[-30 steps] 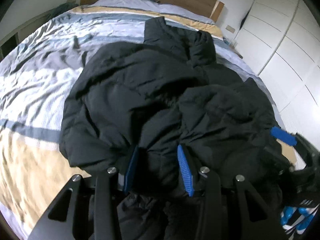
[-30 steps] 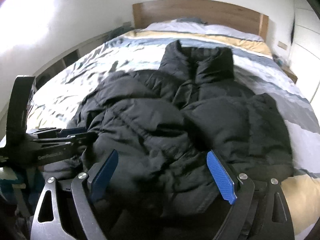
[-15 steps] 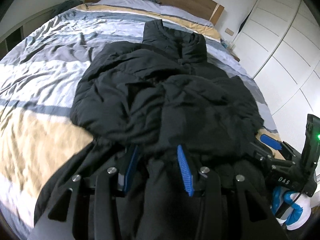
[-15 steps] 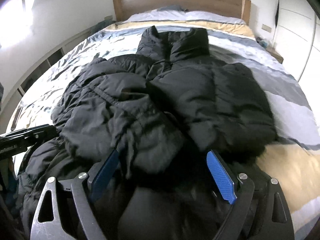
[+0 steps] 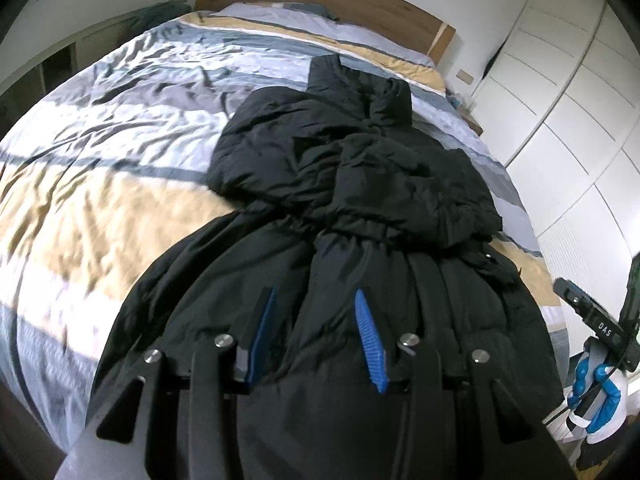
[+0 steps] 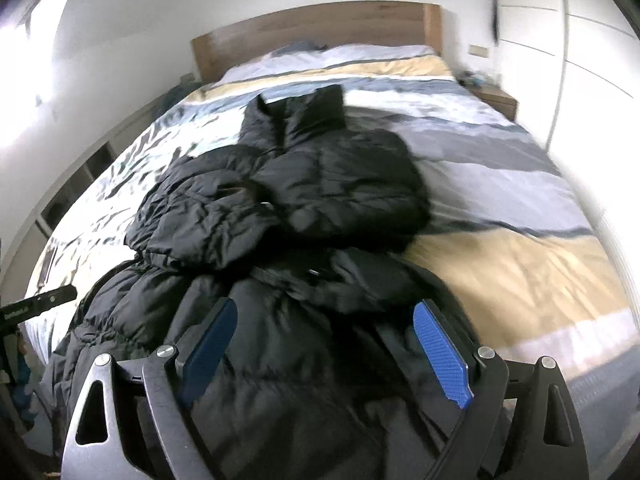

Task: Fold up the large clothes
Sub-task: 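Grasp the coat hem with both tools and lift it toward the collar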

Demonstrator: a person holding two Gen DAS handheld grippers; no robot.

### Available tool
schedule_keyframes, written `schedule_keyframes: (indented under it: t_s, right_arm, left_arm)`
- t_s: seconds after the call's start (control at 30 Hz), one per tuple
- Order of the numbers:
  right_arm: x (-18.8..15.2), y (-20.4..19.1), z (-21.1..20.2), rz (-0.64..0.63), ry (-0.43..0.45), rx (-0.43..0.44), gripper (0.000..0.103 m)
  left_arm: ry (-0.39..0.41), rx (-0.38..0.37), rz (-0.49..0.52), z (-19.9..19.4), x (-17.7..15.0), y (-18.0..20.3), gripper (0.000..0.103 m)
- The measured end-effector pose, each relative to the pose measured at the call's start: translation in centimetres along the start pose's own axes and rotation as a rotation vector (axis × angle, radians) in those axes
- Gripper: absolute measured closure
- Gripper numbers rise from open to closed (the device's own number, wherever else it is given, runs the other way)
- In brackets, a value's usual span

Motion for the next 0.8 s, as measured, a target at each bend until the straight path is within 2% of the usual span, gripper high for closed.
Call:
schedule_keyframes:
  t_s: [0.2,0.33,0.4,0.5,0.6,0.8]
  right_arm:
    - [-1.5,3.6,-4.0,0.073,0.037,-0.036,0.014]
    - [-1.6,5.1,-6.5,0.102,0.066,-0.054,0.014]
    - [-0.8,5.7,-8.1,0.107,0.097,-0.065,0.014]
    - [1.0,6.2,-10.0,0.105,0.144,-0.071,0.014]
    - [3.7,6.1,-10.8,0.082,0.185,-0.071,0.013]
    - [10.8,5.0,-7.5,0.006,0.201,-0.072,0.013]
  left_arm:
    - [0.031,0.01,-0.002,-3.5,-0.7,-0.4,0.063]
    - [0.069,0.04,0.036,-6.4,1.3,0.3,0.063]
    - [0.103,0.05,0.06,-8.2,3.2,1.0,0.062]
    - [0.153,0.051,0.086,-10.7,6.7,2.4,0.047]
    - [0.189,0.052,0.115,-12.0,10.5,3.7,0.046]
    - [0.188,0.072,0.135,-8.9,19.3,4.0,0.046]
Point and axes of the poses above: each gripper's, at about its wrist camera, not at the fingertips, and z roughly the way its jaws point, y to its right, x to its top, the point moved 1 cm from there along z, roughly the way its jaws point, and after that the axes turned 1 degree about y, right-handed, at the moved point
